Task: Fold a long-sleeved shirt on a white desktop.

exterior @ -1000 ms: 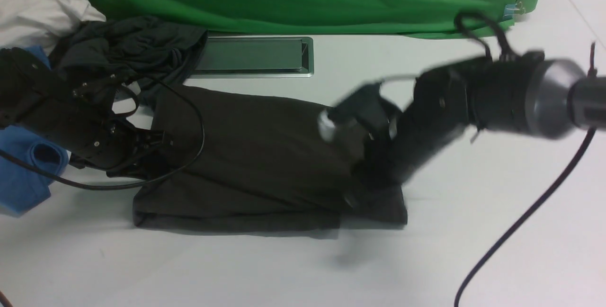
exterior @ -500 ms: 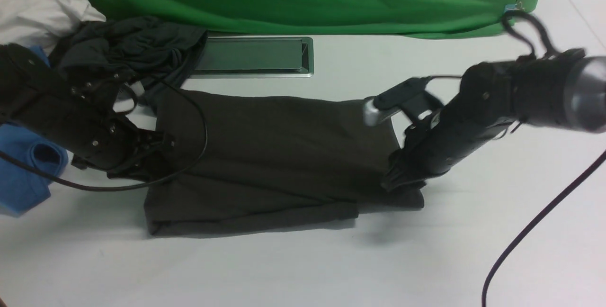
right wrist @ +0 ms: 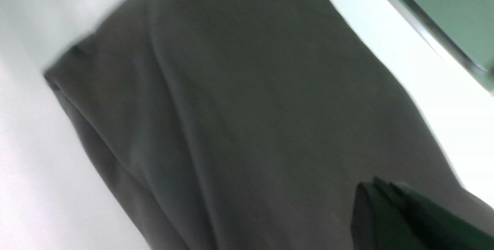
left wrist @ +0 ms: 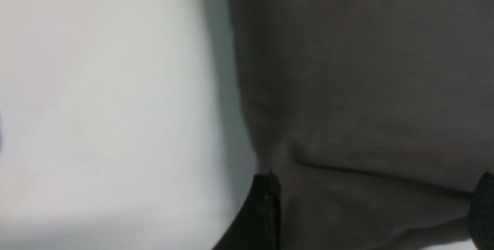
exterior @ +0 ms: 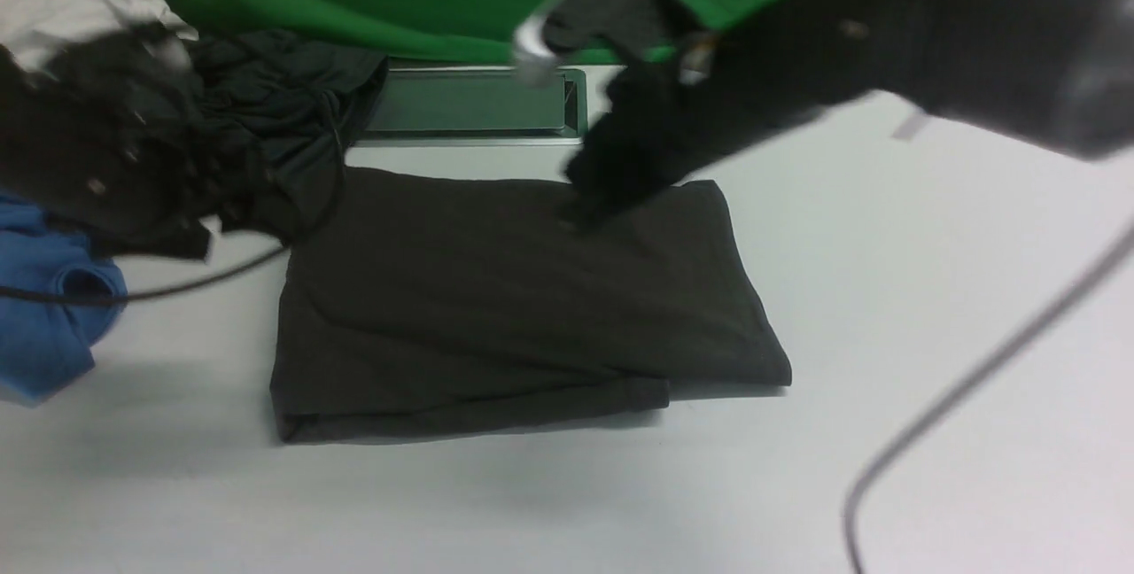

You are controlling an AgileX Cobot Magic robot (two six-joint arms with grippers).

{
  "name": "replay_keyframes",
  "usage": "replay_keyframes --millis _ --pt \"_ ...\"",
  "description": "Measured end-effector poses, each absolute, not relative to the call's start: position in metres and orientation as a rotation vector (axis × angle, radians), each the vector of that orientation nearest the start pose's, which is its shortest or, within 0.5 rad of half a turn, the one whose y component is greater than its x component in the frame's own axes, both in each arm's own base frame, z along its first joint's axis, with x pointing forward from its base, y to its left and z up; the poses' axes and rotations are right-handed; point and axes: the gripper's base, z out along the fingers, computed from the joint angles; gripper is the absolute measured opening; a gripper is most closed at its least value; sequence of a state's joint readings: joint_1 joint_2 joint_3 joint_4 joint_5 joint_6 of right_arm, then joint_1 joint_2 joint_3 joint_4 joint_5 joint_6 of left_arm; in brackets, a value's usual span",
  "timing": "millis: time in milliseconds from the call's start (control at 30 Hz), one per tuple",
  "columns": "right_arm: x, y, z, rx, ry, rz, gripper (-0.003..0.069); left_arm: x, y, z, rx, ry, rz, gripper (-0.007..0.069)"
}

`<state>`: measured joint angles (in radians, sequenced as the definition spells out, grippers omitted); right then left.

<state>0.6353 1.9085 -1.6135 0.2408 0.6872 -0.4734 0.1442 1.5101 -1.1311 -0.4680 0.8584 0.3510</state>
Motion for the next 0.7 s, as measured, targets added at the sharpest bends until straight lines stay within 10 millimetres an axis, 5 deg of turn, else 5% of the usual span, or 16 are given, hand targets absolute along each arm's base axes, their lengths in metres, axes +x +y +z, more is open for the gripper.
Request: replay_keyframes --millis 100,267,500,700 --pt "0.355 0.284 0.262 -1.162 2.305 0.380 0.0013 0.291 0.011 0.302 -0.050 2.591 -0.399 0.0692" --pt "0.379 0.304 0.211 -1.117 2.563 0.396 0.0013 0.260 0.013 0.324 -0.104 2.575 -0.306 0.0692" --pt "0.391 0.306 0.165 -1.015 2.711 0.305 0.0017 0.242 0.017 0.317 -0.165 2.512 -0.210 0.0692" --pt "0.402 0.288 0.162 -0.925 2.760 0.118 0.0020 0.242 0.018 0.312 -0.175 2.493 -0.201 0.0692"
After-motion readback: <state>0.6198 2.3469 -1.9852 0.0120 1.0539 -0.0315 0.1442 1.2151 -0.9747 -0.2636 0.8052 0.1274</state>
